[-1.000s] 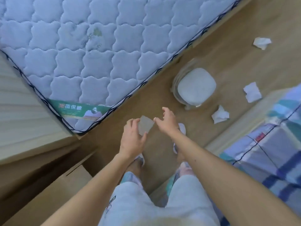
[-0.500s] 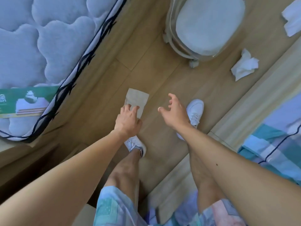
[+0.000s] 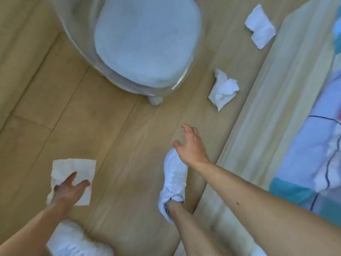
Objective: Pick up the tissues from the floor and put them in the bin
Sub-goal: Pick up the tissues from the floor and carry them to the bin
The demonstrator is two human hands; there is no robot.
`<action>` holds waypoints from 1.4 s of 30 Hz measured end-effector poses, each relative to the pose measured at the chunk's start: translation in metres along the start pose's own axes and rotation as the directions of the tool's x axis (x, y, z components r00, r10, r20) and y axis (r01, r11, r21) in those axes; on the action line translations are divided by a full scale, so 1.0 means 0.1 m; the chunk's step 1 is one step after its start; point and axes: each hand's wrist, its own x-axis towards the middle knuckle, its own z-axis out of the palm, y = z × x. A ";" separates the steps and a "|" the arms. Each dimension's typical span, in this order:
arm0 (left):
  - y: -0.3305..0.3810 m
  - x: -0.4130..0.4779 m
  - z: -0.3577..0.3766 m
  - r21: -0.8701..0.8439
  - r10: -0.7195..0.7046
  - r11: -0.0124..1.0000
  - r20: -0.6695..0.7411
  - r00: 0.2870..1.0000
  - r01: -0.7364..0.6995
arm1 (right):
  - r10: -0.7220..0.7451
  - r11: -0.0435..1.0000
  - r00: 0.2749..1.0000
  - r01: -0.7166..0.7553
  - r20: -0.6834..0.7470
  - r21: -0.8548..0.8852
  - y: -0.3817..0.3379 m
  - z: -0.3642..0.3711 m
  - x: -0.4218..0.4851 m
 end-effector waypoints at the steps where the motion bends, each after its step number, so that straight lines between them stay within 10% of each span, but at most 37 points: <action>1: -0.01 0.08 0.04 0.002 -0.016 1.000 -0.019 1.000 0.016 | 0.025 1.000 1.000 -0.025 -0.018 0.003 0.12 -0.11 0.13; 13: 0.57 0.09 0.29 0.086 -0.026 0.995 -0.278 0.960 0.052 | 0.088 0.994 0.993 -0.083 -0.074 0.073 0.90 -0.47 0.79; 23: 0.69 -0.15 0.37 -0.098 -0.025 0.995 -0.201 0.979 0.006 | -0.037 0.999 0.998 0.035 0.048 0.040 0.44 0.30 0.61; 42: 1.78 -1.58 0.12 -0.096 0.618 0.778 -0.059 0.784 -0.620 | -0.083 0.992 0.982 0.064 0.171 0.110 -0.37 0.26 0.02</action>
